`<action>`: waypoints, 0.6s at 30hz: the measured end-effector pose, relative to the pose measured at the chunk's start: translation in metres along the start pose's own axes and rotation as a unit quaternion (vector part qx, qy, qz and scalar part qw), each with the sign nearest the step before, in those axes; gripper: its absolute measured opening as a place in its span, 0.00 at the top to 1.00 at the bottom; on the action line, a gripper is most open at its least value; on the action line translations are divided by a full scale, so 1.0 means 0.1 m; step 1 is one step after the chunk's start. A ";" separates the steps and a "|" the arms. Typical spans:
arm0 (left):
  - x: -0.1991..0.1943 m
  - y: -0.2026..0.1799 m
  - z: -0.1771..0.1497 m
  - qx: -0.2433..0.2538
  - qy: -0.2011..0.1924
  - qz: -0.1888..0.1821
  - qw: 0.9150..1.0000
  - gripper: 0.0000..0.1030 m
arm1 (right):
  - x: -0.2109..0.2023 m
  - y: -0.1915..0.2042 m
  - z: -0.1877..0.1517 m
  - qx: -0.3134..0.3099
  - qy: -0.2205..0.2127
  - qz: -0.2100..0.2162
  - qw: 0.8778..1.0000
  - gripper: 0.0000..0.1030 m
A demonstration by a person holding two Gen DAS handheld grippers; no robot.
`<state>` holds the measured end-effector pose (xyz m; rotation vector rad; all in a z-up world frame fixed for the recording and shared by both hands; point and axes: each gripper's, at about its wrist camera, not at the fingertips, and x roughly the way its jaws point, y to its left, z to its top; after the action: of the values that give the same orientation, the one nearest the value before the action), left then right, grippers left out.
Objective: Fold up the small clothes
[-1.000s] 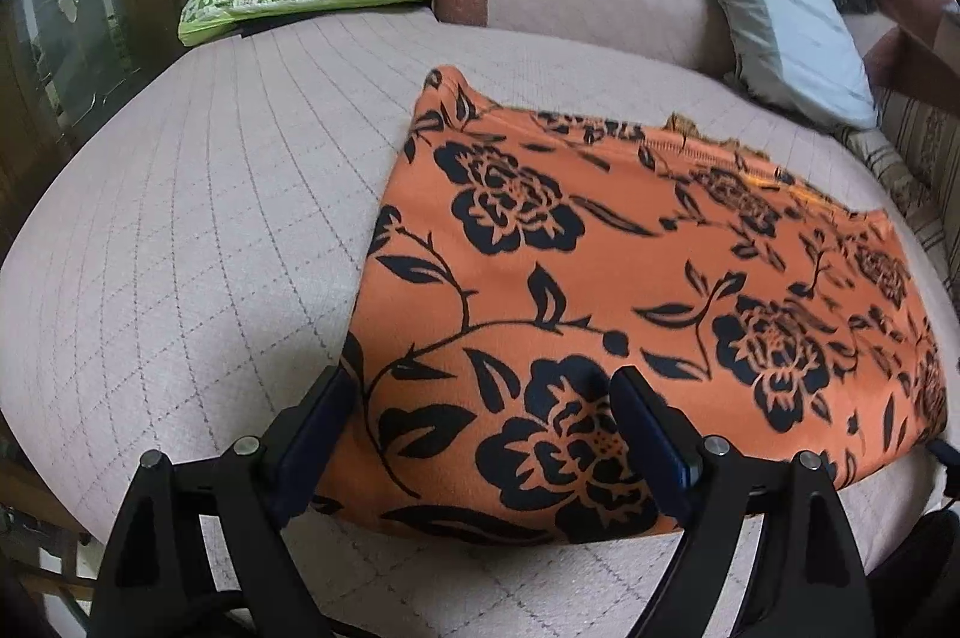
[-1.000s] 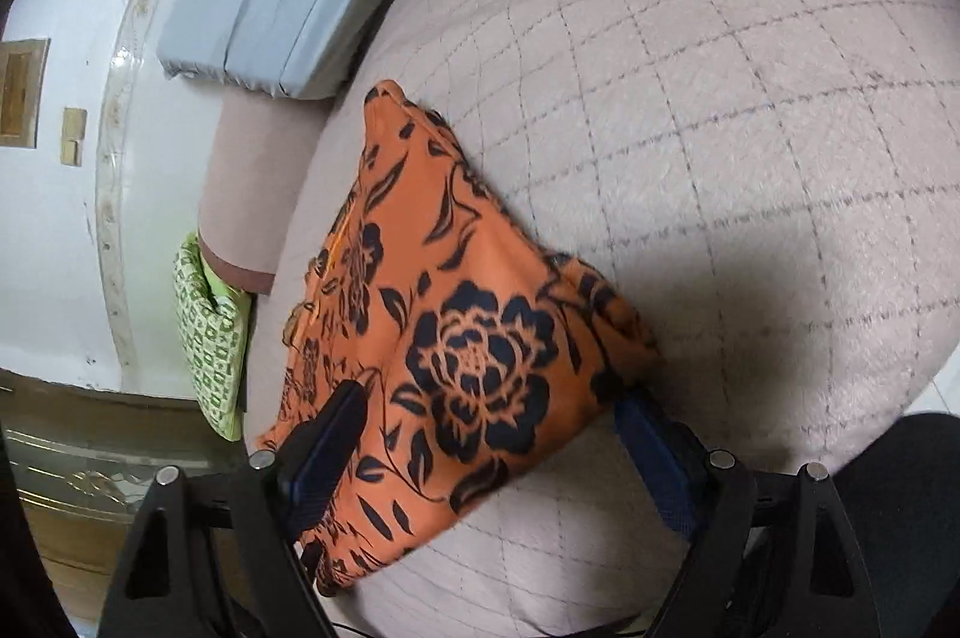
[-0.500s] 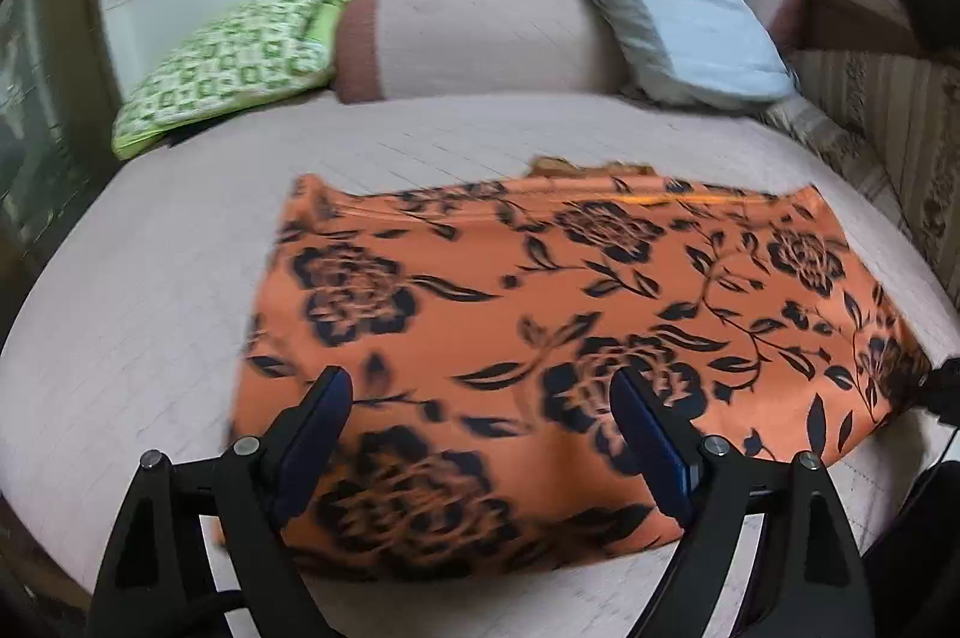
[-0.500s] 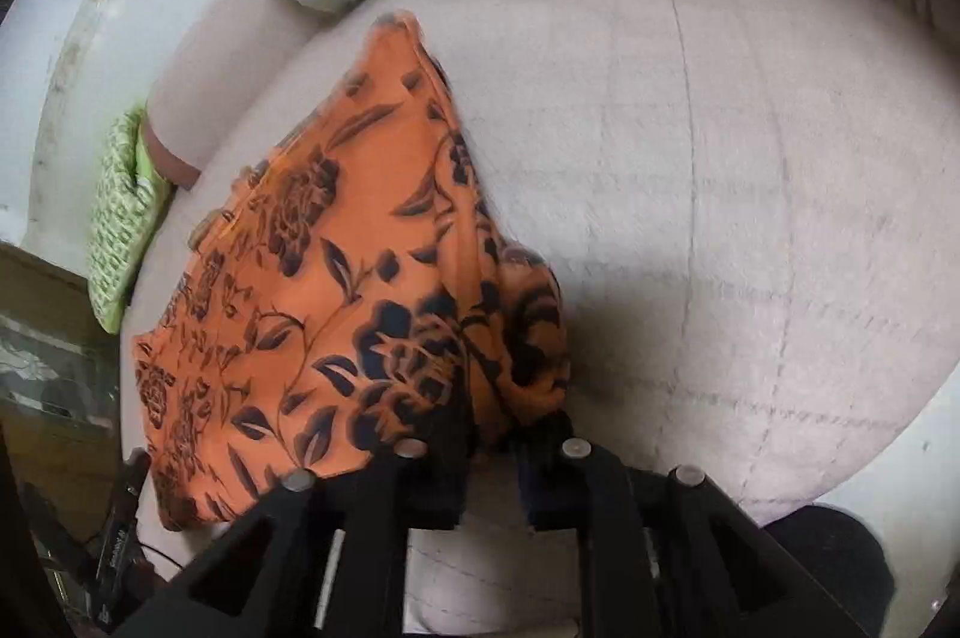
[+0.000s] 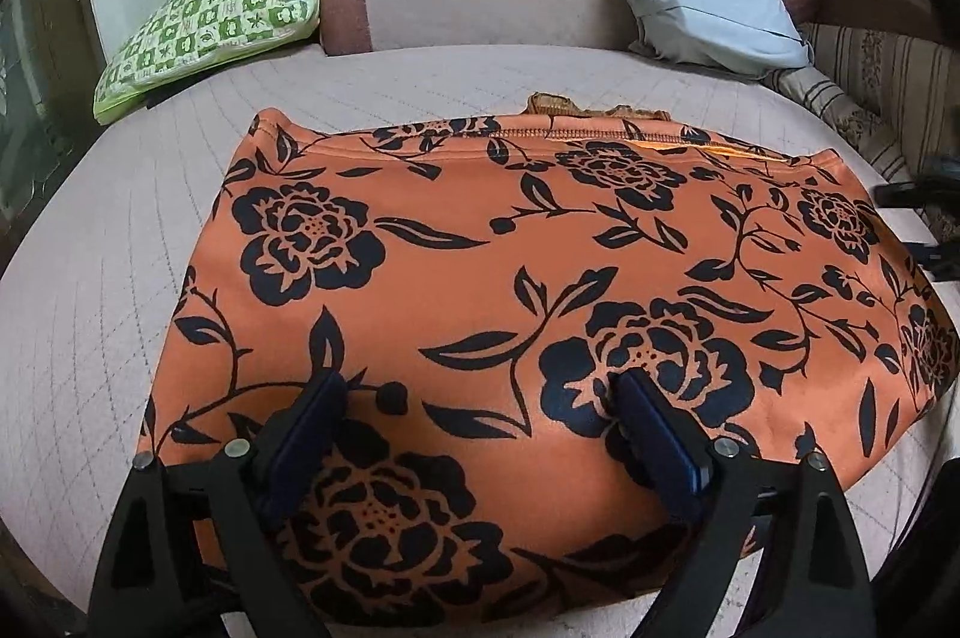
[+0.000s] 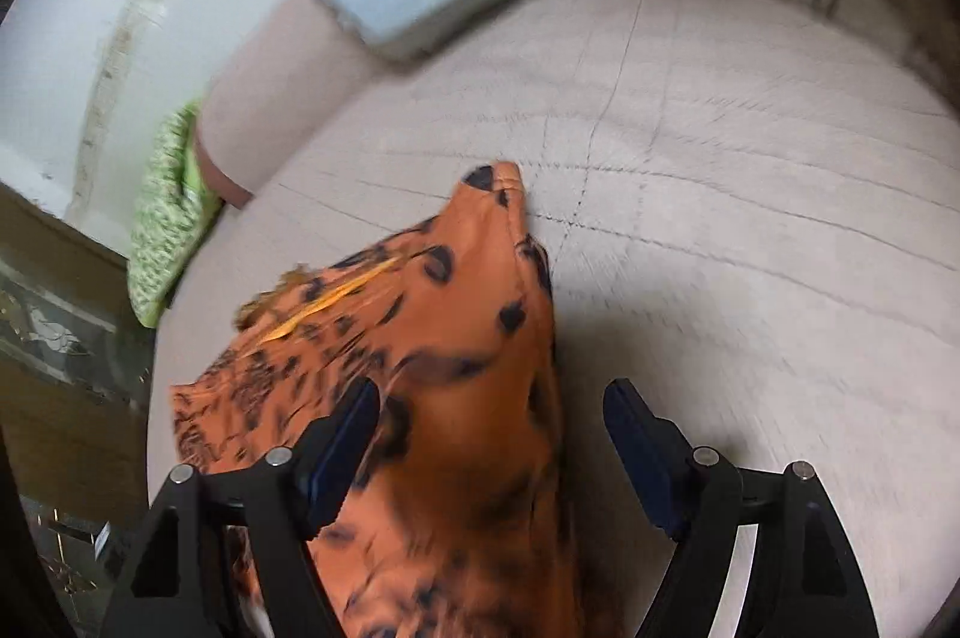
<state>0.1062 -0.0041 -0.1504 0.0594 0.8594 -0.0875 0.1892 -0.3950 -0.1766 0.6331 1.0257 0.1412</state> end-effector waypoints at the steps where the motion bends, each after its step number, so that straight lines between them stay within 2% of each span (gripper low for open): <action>1: 0.02 0.00 0.01 0.000 0.000 -0.001 1.000 0.10 | 0.08 0.00 0.05 0.002 0.007 -0.005 1.000 0.53; 2: 0.03 0.01 0.01 0.000 0.000 -0.001 1.000 0.10 | 0.11 0.07 0.07 -0.004 0.016 0.001 1.000 0.71; 3: 0.03 0.01 0.01 -0.002 -0.001 -0.002 1.000 0.09 | 0.07 0.20 0.05 -0.025 0.012 -0.009 1.000 0.81; 5: 0.03 0.00 0.01 -0.004 -0.001 -0.001 1.000 0.09 | -0.08 0.46 0.01 -0.080 -0.028 -0.058 0.995 0.85; 6: 0.04 -0.01 0.02 -0.005 -0.002 0.001 1.000 0.09 | -0.08 0.46 0.00 -0.083 -0.039 -0.080 0.993 0.86; 7: 0.05 -0.02 0.02 -0.005 -0.003 0.002 1.000 0.08 | -0.01 0.40 0.01 -0.081 -0.036 -0.116 0.989 0.86; 8: 0.06 -0.03 0.02 -0.004 -0.003 0.003 1.000 0.07 | 0.14 0.26 0.01 -0.064 -0.014 -0.143 0.988 0.86; 9: 0.06 -0.03 0.02 -0.001 -0.002 0.003 1.000 0.07 | 0.18 0.18 0.00 -0.045 -0.012 -0.126 0.991 0.84; 11: 0.05 0.00 0.02 -0.003 -0.003 -0.002 1.000 0.07 | 0.01 0.22 0.01 -0.038 -0.036 -0.099 0.994 0.76; 13: 0.05 0.01 0.02 -0.005 -0.001 -0.004 1.000 0.07 | -0.17 0.34 -0.02 -0.047 -0.061 -0.107 0.991 0.28; 14: 0.05 0.00 0.02 -0.005 -0.001 -0.003 1.000 0.07 | -0.30 0.44 -0.06 -0.058 -0.088 -0.125 0.987 0.27; 15: 0.05 0.00 0.02 -0.006 0.000 -0.002 1.000 0.07 | -0.41 0.57 -0.12 -0.080 -0.106 -0.122 0.984 0.27; 16: 0.05 0.00 0.02 -0.006 0.000 -0.002 1.000 0.07 | -0.48 0.70 -0.18 -0.100 -0.111 -0.100 0.984 0.28; 18: 0.05 0.00 0.02 -0.007 0.000 -0.004 1.000 0.07 | -0.52 0.94 -0.36 -0.134 -0.094 -0.033 0.986 0.28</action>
<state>0.1105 -0.0045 -0.1528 0.0434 0.8602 -0.0885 0.1486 -0.3239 -0.0990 0.3588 0.8271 0.1557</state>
